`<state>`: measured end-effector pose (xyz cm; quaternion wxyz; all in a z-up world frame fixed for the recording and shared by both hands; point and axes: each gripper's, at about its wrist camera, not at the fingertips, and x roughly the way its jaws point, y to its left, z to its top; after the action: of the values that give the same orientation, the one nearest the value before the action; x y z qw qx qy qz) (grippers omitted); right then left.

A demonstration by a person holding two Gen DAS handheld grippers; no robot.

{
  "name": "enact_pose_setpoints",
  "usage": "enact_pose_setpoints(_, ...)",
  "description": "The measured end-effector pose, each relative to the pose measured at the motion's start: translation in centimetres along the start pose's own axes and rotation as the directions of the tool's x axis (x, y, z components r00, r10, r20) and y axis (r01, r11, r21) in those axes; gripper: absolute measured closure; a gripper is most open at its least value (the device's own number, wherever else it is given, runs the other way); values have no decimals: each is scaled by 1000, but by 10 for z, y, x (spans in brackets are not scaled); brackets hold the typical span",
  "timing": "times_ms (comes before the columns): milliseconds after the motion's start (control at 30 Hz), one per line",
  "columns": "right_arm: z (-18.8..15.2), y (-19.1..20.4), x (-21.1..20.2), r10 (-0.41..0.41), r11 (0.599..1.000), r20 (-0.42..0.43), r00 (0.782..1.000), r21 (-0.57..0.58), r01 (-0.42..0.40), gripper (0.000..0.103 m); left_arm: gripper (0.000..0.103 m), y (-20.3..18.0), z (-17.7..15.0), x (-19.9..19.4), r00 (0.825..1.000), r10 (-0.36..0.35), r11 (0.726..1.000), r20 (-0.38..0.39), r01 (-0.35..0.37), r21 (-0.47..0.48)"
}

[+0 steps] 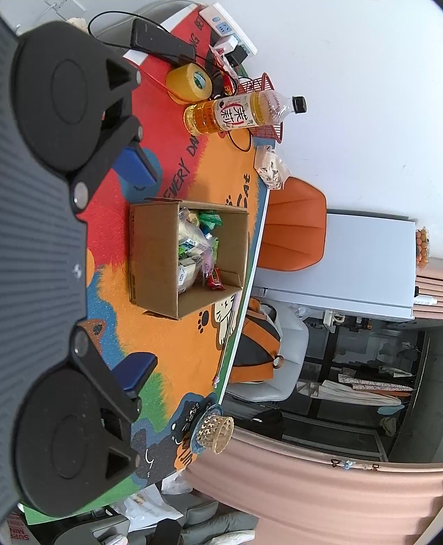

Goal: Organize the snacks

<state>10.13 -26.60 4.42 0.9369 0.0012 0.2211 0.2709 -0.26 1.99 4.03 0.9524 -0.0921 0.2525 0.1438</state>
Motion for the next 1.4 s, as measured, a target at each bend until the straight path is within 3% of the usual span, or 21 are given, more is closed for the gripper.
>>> enact_pose_setpoints(1400,-1,5,2,5,1000,-7,1000,-4,-5,0,0,-2,-2,-2,1000,-8,1000,-1,8,-1)
